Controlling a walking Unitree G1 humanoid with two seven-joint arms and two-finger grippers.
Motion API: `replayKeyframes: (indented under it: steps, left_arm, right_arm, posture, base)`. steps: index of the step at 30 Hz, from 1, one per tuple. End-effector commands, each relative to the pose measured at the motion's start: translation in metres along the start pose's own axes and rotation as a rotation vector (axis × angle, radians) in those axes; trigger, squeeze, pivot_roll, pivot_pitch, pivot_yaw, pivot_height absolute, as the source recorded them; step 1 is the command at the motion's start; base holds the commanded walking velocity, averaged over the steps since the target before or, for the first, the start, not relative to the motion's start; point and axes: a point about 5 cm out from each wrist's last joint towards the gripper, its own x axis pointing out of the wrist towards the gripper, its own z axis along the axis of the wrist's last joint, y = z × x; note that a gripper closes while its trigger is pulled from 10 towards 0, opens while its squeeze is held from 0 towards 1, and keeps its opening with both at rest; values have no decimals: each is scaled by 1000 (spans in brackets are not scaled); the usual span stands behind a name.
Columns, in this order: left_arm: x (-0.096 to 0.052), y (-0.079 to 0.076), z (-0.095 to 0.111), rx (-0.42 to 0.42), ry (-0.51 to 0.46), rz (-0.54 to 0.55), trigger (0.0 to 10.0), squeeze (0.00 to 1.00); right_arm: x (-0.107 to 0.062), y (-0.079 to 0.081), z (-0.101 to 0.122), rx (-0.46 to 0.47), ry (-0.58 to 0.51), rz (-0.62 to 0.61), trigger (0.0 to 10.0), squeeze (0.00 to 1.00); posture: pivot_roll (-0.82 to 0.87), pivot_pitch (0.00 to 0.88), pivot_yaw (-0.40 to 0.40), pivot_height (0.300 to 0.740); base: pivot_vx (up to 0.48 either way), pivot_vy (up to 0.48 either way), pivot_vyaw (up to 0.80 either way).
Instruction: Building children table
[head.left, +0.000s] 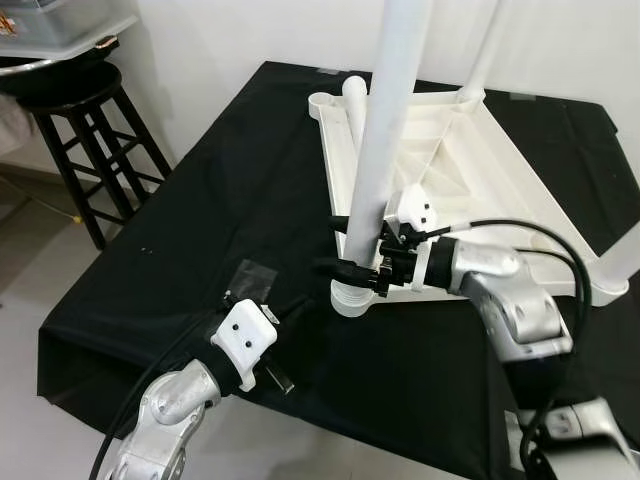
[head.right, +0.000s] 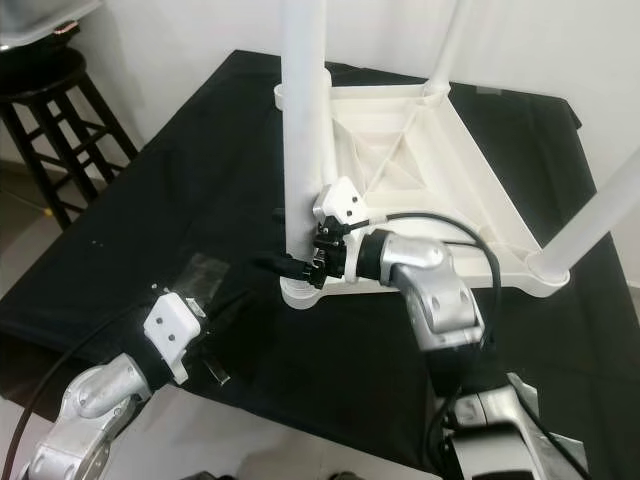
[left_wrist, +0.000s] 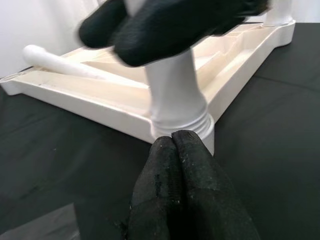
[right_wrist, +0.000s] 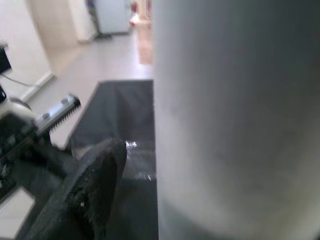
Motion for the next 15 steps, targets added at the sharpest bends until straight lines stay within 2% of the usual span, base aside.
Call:
replayKeyframes:
  steps: [1, 2, 3, 6, 11, 13, 15]
  left_arm:
    - [-1, -3, -3, 1, 23, -12, 10000, 0]
    - [-1, -3, -3, 1, 23, -12, 10000, 0]
    - [-1, -3, -3, 1, 23, -13, 10000, 0]
    - [-1, -3, -3, 0, 22, -14, 10000, 0]
    - [-1, -3, -2, -1, 21, -18, 10000, 0]
    - [-1, -3, -2, -3, 20, -18, 10000, 0]
    - [-1, -3, -2, -3, 20, -17, 10000, 0]
  right_arm:
    - [9, 0, -7, 27, 13, 53, 10000, 0]
    - [10, -3, -8, 40, 9, 53, 2588, 0]
    - [10, -5, -8, 50, 6, 55, 0, 0]
    - [9, -8, -8, 65, -2, 75, 0, 0]
    - [4, -14, -11, 77, -5, 36, 0, 0]
    - [-4, -18, -17, 67, -6, -30, 0, 0]
    - [-6, -19, -18, 63, -5, -47, 0, 0]
  posture:
    - [62, 123, -23, 740]
    - [64, 123, -24, 740]
    - [64, 124, -25, 740]
    - [65, 125, -25, 740]
    - [64, 128, -24, 740]
    - [56, 136, -25, 740]
    - [56, 136, -25, 740]
  base:
    - [0, 0, 0]
    - [0, 0, 0]
    - [0, 0, 0]
    - [0, 0, 0]
    - [0, 0, 0]
    - [0, 0, 0]
    - [0, 0, 0]
